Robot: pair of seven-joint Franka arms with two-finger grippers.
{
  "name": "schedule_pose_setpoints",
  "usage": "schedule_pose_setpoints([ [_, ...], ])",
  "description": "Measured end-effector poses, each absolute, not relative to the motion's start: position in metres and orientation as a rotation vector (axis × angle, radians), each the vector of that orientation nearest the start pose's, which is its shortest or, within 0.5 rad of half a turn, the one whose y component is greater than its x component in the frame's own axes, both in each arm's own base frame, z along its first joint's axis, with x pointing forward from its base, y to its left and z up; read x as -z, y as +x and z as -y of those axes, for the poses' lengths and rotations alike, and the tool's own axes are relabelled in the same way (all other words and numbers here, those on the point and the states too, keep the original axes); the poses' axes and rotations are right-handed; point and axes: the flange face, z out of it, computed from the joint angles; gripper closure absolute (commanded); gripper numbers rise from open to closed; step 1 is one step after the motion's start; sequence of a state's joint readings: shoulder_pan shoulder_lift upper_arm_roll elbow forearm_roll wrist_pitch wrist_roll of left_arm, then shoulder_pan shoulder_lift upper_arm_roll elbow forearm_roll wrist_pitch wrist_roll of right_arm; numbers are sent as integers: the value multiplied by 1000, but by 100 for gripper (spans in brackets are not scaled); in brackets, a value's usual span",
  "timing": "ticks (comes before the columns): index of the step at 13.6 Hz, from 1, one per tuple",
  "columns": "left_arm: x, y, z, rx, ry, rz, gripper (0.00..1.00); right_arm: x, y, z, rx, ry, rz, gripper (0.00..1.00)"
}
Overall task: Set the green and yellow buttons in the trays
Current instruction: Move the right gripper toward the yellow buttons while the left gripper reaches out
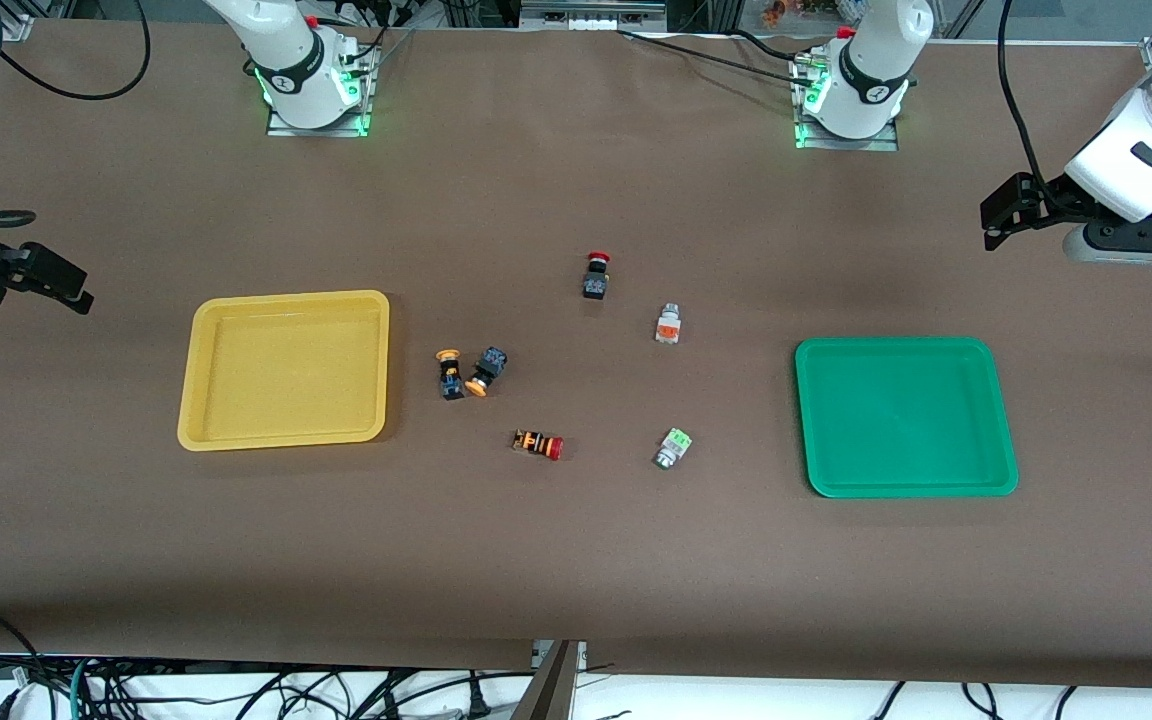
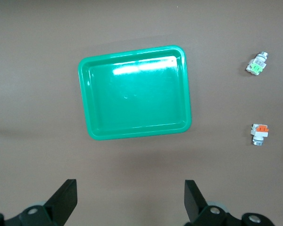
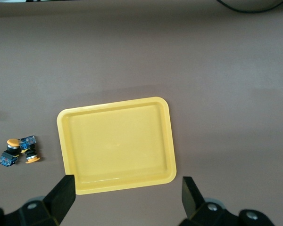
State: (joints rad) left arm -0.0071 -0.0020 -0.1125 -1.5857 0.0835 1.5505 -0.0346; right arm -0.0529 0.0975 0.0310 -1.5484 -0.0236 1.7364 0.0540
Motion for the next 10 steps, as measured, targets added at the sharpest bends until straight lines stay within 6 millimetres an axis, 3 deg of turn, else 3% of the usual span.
schedule_pose_setpoints([
  [3,-617,548,57,-41,-3053,-130,0,-601,600,12,157,-3154,-104,0],
  [5,-617,548,57,-41,-3053,-129,0,-590,604,7,123,-3153,-98,0],
  [7,-617,549,57,-40,-3053,-129,0,-559,616,-2,47,-3149,-103,0],
  [10,-617,549,57,-41,-3053,-130,0,-493,646,-51,-1,-3139,-159,0],
])
